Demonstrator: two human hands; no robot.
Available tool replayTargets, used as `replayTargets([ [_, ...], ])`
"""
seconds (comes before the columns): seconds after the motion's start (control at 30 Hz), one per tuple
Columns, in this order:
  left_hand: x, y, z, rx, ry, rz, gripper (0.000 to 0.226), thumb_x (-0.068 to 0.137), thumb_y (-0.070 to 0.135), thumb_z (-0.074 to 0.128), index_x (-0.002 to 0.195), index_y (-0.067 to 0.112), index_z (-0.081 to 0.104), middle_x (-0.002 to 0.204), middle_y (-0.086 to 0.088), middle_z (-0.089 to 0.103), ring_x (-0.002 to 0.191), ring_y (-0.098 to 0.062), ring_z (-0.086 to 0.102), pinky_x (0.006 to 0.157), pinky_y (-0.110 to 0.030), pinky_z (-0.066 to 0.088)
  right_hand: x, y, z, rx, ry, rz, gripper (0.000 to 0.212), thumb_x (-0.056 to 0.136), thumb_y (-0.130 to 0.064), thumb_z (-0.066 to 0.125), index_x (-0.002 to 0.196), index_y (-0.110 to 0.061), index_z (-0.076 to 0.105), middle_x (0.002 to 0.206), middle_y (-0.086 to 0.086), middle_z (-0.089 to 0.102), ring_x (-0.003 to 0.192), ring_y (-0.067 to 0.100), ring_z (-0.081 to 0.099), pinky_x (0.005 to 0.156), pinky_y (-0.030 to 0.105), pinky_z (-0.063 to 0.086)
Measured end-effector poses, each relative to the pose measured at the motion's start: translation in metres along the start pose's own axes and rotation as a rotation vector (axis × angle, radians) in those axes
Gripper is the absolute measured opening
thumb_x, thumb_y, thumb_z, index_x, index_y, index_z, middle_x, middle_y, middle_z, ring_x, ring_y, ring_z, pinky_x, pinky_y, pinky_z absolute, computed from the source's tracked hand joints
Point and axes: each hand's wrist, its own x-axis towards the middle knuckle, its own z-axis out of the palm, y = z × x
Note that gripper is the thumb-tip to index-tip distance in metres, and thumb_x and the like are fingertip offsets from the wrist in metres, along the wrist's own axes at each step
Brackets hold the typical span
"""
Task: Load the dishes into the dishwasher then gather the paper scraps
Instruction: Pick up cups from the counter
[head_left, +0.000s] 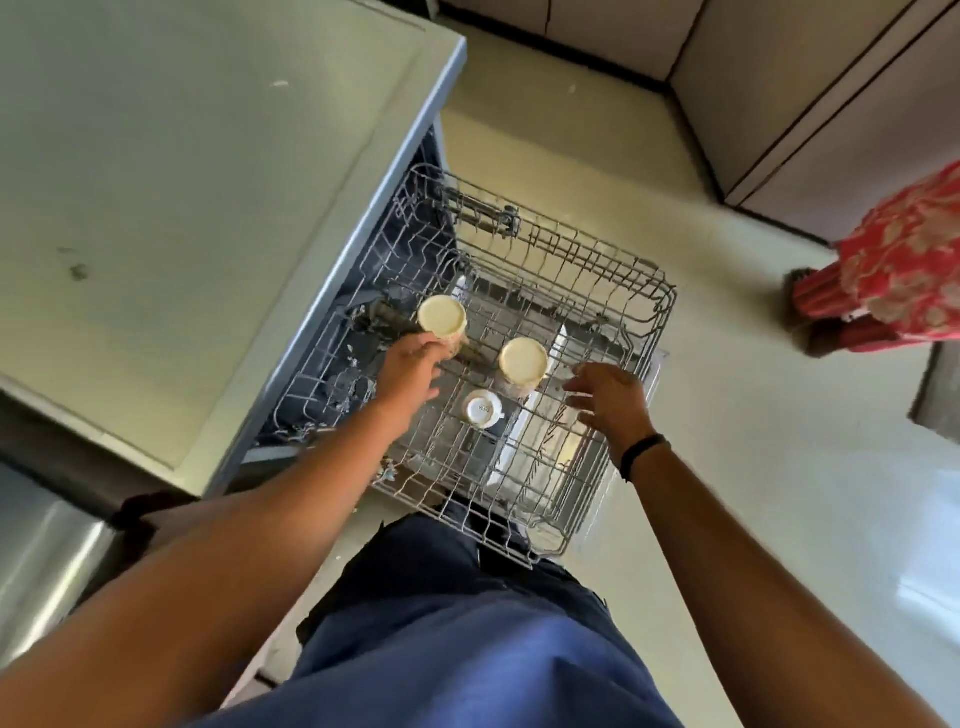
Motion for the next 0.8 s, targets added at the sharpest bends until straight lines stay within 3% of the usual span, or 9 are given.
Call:
replayTargets([
  [0.1, -0.027, -0.006, -0.019, -0.074, 0.053, 0.0, 0.028, 0.101, 0.021, 0.059, 0.129, 0.018, 0.059, 0.123, -0.01, 0.065, 0.108, -0.024, 0.065, 0.078, -0.034, 0.057, -0.018, -0.011, 0.016, -0.014, -0.042, -0.027, 0.02, 0.098, -0.021, 0.057, 0.106, -0.009, 0.069, 0.093, 0.01, 0.072, 0.078, 0.021, 0.062, 0.063, 0.028, 0.045],
  [0.23, -0.06, -0.02, -0.05, -0.175, 0.114, -0.022, 0.022, 0.099, 0.018, 0.061, 0.121, 0.022, 0.059, 0.117, -0.013, 0.066, 0.108, -0.029, 0.064, 0.097, -0.049, 0.051, -0.033, -0.022, 0.056, -0.043, -0.165, -0.069, 0.023, 0.099, -0.018, 0.055, 0.113, -0.005, 0.067, 0.095, 0.01, 0.071, 0.08, 0.022, 0.064, 0.061, 0.026, 0.046],
  [0.37, -0.091, -0.03, -0.088, -0.299, 0.173, -0.034, 0.034, 0.101, 0.018, 0.061, 0.134, 0.016, 0.054, 0.113, -0.01, 0.067, 0.105, -0.027, 0.066, 0.082, -0.039, 0.055, -0.048, -0.025, 0.096, -0.084, -0.271, -0.109, 0.019, 0.1, -0.016, 0.053, 0.104, -0.006, 0.069, 0.092, 0.011, 0.071, 0.083, 0.024, 0.063, 0.064, 0.027, 0.046],
  [0.5, -0.132, -0.031, -0.134, -0.439, 0.227, 0.005, 0.022, 0.105, 0.022, 0.053, 0.125, 0.014, 0.057, 0.108, -0.008, 0.069, 0.096, -0.025, 0.069, 0.076, -0.031, 0.055, -0.071, -0.03, 0.142, -0.116, -0.35, -0.15, 0.014, 0.098, -0.016, 0.057, 0.094, -0.011, 0.07, 0.091, 0.013, 0.071, 0.078, 0.025, 0.064, 0.062, 0.026, 0.047],
  [0.63, -0.167, -0.052, -0.183, -0.571, 0.349, 0.021, 0.023, 0.105, 0.023, 0.054, 0.121, 0.008, 0.062, 0.103, -0.011, 0.072, 0.086, -0.025, 0.07, 0.072, -0.032, 0.053, -0.107, -0.029, 0.202, -0.129, -0.425, -0.211, 0.015, 0.098, -0.013, 0.057, 0.101, -0.005, 0.069, 0.078, 0.011, 0.068, 0.055, 0.018, 0.059, 0.053, 0.024, 0.046],
  [0.8, -0.204, -0.101, -0.256, -0.66, 0.528, 0.048, 0.019, 0.103, 0.018, 0.056, 0.117, 0.012, 0.067, 0.103, -0.013, 0.076, 0.086, -0.025, 0.071, 0.078, -0.038, 0.053, -0.169, -0.013, 0.289, -0.171, -0.523, -0.294, 0.017, 0.099, -0.008, 0.054, 0.092, -0.006, 0.069, 0.069, 0.01, 0.065, 0.048, 0.014, 0.056, 0.046, 0.022, 0.044],
])
